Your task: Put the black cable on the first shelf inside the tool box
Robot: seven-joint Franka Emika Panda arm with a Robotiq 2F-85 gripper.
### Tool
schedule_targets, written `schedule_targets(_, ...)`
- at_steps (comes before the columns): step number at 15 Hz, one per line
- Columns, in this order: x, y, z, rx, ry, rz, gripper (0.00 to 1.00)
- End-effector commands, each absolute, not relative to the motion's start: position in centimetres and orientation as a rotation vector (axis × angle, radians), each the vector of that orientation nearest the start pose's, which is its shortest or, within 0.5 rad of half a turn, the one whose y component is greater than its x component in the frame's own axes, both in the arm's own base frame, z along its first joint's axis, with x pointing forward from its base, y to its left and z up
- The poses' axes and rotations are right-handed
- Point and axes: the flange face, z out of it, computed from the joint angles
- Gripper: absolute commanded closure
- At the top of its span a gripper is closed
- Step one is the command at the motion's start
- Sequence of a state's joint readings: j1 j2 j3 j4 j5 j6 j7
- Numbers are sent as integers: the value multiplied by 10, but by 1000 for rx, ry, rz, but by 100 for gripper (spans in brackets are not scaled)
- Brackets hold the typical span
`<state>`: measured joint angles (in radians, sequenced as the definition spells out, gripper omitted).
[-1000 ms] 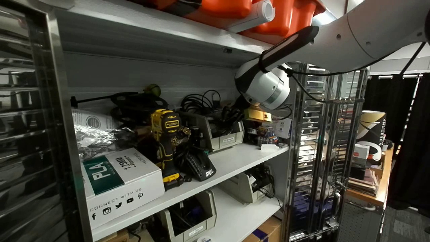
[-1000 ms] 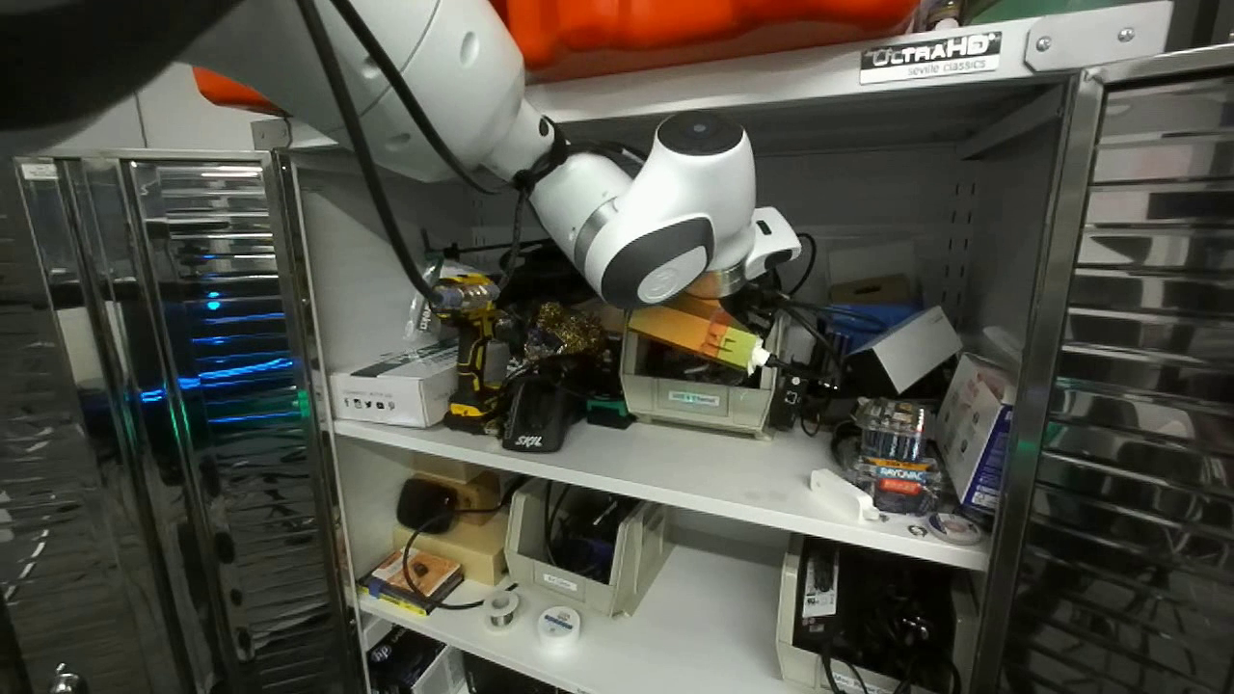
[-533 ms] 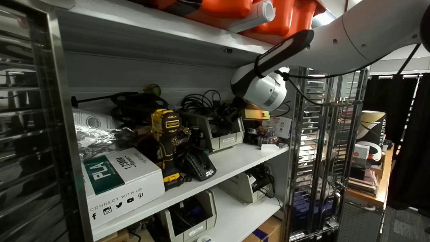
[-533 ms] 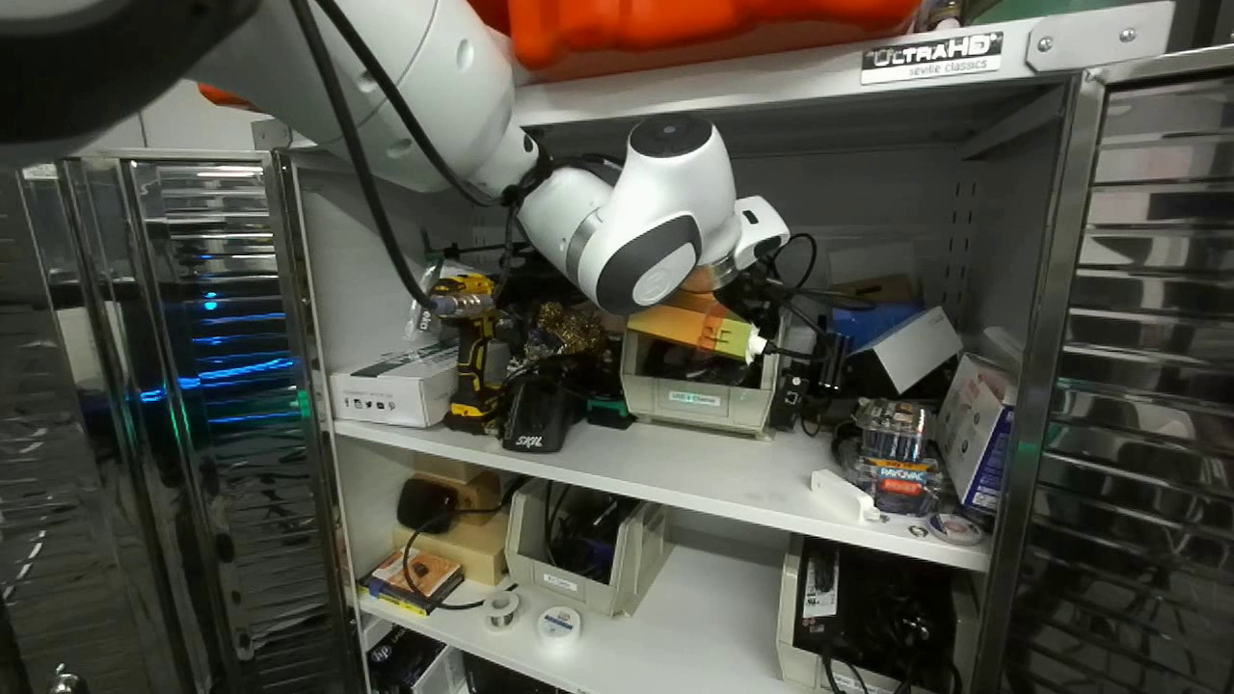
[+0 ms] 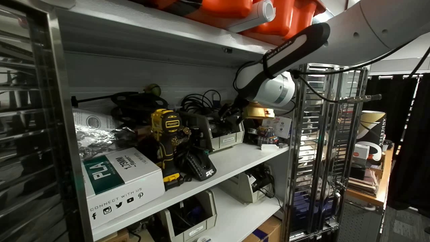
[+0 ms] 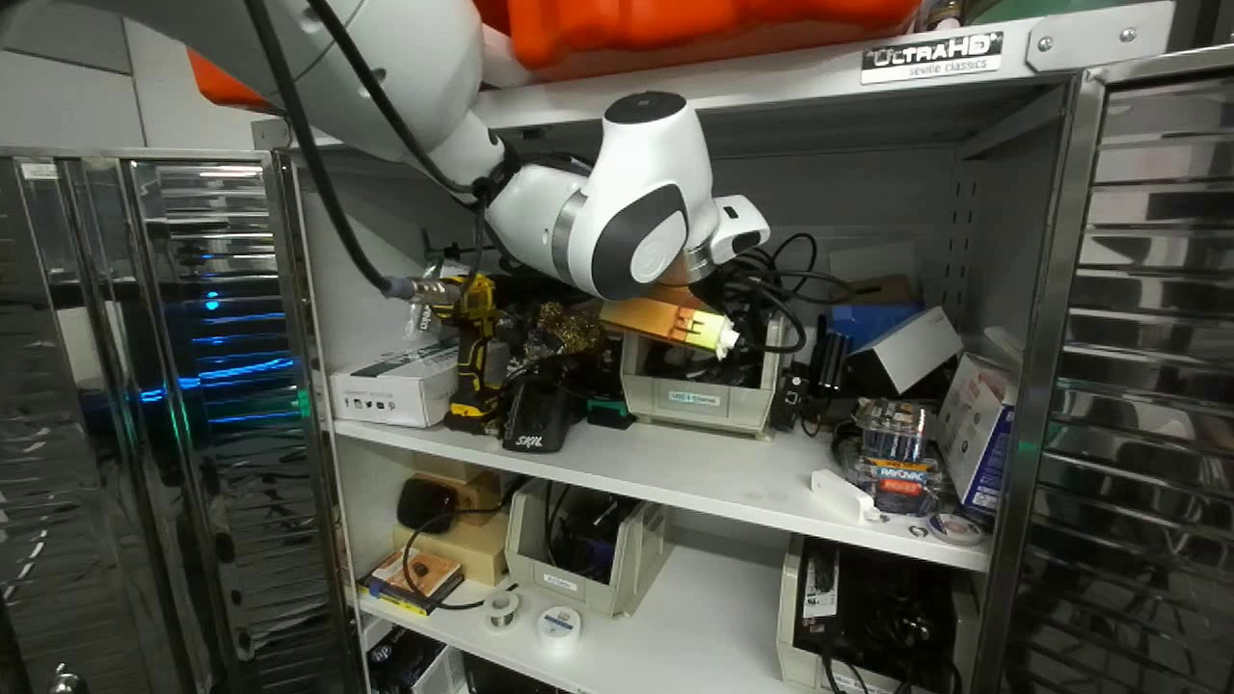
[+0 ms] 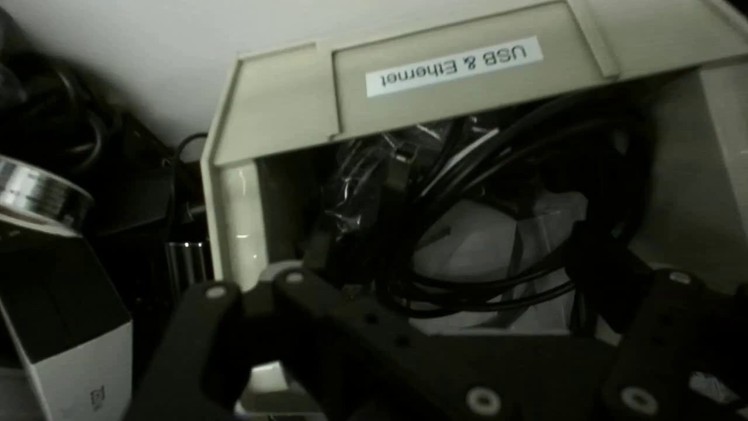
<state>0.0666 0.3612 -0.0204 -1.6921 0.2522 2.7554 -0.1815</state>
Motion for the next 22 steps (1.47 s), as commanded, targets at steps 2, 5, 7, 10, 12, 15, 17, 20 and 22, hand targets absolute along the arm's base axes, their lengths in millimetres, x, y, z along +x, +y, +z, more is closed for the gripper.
schedule_targets(2, 663, 29, 484, -2889, -23, -869, 0)
schedule_targets(5, 640, 34, 485, -2919, -41, -708, 0)
schedule_targets(7, 624, 37, 485, -2934, -55, -590, 0)
schedule_targets(10, 599, 31, 481, -2983, 6, -451, 0)
schedule_targets(12, 581, 27, 480, -3010, 55, -343, 0)
schedule_targets(15, 547, 27, 479, -3005, 54, -121, 0)
schedule_targets(17, 525, 29, 480, -2982, 15, 43, 0)
schedule_targets(20, 495, 28, 484, -2960, -7, 245, 0)
schedule_targets(22, 478, 28, 488, -2952, -27, 333, 0)
